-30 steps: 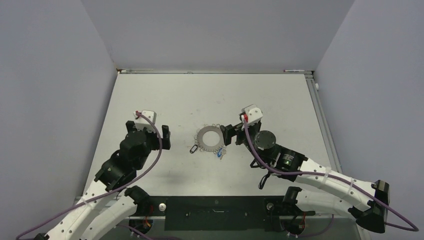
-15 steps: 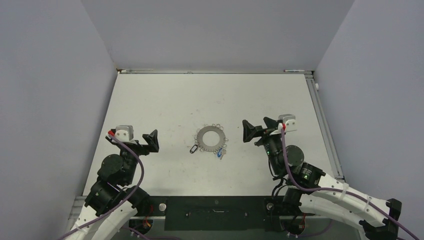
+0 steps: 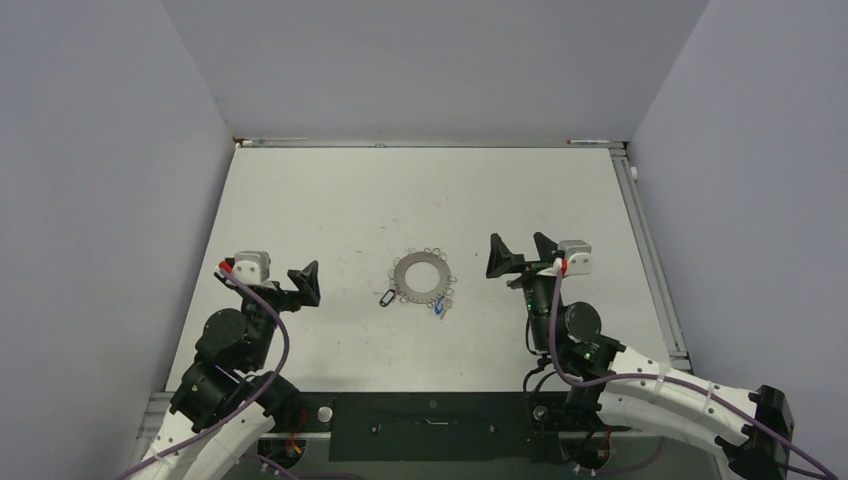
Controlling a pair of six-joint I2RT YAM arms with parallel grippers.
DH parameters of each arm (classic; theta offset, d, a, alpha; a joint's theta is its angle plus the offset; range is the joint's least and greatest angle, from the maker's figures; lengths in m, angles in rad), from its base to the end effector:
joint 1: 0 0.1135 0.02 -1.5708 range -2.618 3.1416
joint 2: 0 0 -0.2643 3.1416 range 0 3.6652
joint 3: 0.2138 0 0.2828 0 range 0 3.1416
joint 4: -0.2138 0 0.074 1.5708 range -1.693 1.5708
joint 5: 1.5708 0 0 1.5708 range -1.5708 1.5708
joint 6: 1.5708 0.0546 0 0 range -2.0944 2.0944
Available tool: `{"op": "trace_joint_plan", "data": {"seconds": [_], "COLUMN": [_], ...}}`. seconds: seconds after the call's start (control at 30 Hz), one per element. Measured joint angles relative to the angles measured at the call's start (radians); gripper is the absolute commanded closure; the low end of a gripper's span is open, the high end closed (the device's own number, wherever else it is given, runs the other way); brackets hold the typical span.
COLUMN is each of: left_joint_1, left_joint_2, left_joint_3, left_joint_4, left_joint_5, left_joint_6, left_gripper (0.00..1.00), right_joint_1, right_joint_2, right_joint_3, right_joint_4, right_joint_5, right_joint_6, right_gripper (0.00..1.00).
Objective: Put the keys on the keyring
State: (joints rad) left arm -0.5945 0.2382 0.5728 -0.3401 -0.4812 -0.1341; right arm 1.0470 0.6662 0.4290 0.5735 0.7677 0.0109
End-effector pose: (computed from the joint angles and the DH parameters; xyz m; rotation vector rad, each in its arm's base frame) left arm 0.1193 -0.0501 0.3226 -0.0144 1.5788 -0.1919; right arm 0.1338 0.1558 0.3076 -0.0009 1.3432 0.4230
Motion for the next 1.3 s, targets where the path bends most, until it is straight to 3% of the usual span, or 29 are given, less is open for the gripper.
{"op": "trace_joint_plan", "data": {"seconds": [0.1, 0.27, 0.6, 0.87, 1.3], "left_joint_1": [0.0, 0.0, 0.0, 0.0, 0.0], "left_joint_2": [-0.002, -0.009, -0.008, -0.008, -0.003], "left_joint_3": [-0.002, -0.01, -0.013, -0.019, -0.019], "left_joint_4": [0.0, 0.001, 0.001, 0.0, 0.001], "left_joint_5": [0.01, 0.021, 0.06, 0.076, 0.078], "left_joint_6": [0.0, 0.0, 0.0, 0.0, 0.002], "left_gripper": [0.04, 0.04, 0.04, 0.04, 0.04], "right_joint_1": [0.0, 0.0, 0.0, 0.0, 0.0], "right_joint_2": [0.044, 0.132, 0.315, 0.32, 0.251], "right_joint_3": [0.003, 0.059, 0.195, 0.203, 0.185], "right_joint_4": [0.022, -0.079, -0.331, -0.404, -0.372], "right_joint_5": [0.03, 0.024, -0.241, -0.361, -0.393], "right_joint_6": [0.011, 0.097, 0.205, 0.216, 0.228], "right_gripper": [0.15, 0.15, 0.16, 0.16, 0.15]}}
